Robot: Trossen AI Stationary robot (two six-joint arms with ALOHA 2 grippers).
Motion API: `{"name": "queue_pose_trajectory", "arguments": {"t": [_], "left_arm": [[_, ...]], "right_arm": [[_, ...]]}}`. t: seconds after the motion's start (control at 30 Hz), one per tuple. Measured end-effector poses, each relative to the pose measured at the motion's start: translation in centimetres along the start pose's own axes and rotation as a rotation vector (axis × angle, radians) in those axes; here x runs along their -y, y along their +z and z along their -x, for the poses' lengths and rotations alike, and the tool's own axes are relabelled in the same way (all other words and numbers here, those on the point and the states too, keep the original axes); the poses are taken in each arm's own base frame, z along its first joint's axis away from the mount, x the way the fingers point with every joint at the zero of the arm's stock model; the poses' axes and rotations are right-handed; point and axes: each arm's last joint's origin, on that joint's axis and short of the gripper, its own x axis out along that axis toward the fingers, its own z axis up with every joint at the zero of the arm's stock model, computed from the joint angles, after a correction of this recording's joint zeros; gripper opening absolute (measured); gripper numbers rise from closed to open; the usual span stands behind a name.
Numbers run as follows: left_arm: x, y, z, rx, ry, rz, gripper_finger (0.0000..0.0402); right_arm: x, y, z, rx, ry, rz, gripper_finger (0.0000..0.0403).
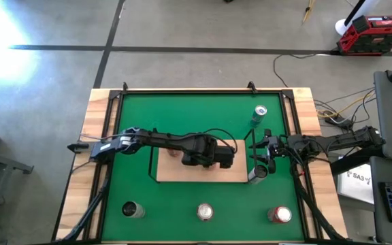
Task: Place canned beverage on shelf
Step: Put the top orange soda can on the shelf
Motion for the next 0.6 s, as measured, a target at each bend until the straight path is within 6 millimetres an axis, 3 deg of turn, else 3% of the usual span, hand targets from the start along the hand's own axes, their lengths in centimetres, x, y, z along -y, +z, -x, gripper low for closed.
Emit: {"name": "queue_pose_trajectory", "arguments": {"t": [0.2, 0.47, 0.6], "left_arm": [[-0.02, 0.09, 0.00, 0.025, 0.002, -0.016, 0.0367], [-0.15, -0.32, 0.07, 0.025, 0.013, -0.029, 0.0290], [-0.05, -0.72, 0.12, 0.025, 0.001, -0.015, 0.0285]], "right_arm": [[0.00, 0.00, 0.00, 0.000, 0.000, 0.000, 0.0196], [0.00, 0.00, 0.00, 0.000, 0.000, 0.000, 0.0196], [0.00, 0.00, 0.00, 0.000, 0.000, 0.000, 0.0196]]}}
